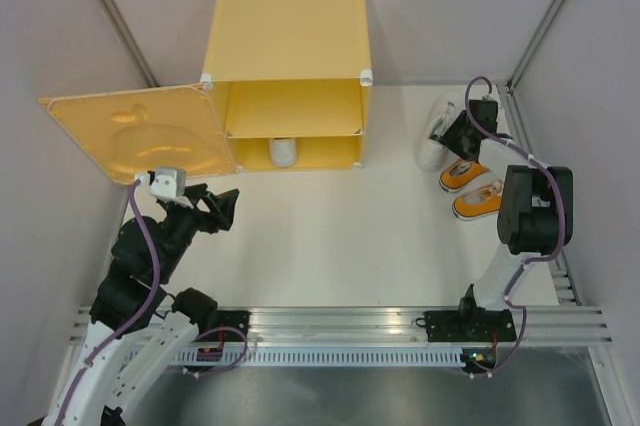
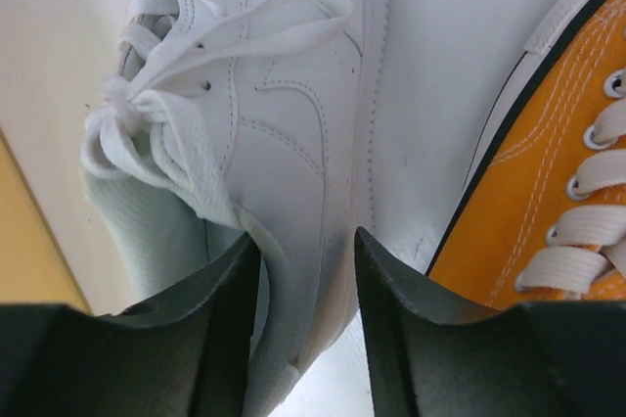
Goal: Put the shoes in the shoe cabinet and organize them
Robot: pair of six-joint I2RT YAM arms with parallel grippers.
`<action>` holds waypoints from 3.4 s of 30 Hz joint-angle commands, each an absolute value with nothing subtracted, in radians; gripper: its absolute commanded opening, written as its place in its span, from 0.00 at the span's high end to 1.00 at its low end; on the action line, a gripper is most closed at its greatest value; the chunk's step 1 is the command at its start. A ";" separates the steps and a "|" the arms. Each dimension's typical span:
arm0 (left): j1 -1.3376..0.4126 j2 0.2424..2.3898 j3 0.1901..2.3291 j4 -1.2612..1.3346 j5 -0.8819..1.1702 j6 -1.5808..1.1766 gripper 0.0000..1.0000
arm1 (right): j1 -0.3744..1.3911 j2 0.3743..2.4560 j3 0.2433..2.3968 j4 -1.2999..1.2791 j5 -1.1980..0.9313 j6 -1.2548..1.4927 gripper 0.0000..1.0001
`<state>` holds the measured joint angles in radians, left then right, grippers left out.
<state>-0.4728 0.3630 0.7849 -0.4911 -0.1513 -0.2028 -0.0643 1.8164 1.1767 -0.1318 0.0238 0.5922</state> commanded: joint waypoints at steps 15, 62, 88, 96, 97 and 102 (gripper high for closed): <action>-0.474 0.357 0.779 -0.457 -0.156 -0.186 0.22 | -0.008 1.634 1.281 -0.282 0.049 0.506 0.99; -0.472 0.367 0.773 -0.457 -0.204 -0.183 0.19 | 0.819 0.859 0.658 -0.278 0.046 0.750 0.99; -0.474 0.390 0.776 -0.454 -0.161 -0.184 0.19 | 0.870 1.647 1.132 0.018 0.570 0.836 0.99; -0.479 0.385 0.775 -0.454 -0.161 -0.184 0.17 | 0.830 1.750 1.276 -0.058 0.623 0.845 1.00; -0.479 0.382 0.773 -0.454 -0.163 -0.184 0.17 | 0.824 1.750 1.275 -0.052 0.623 0.850 0.99; -0.480 0.377 0.773 -0.454 -0.156 -0.187 0.16 | 0.796 1.773 1.284 -0.038 0.600 0.845 0.99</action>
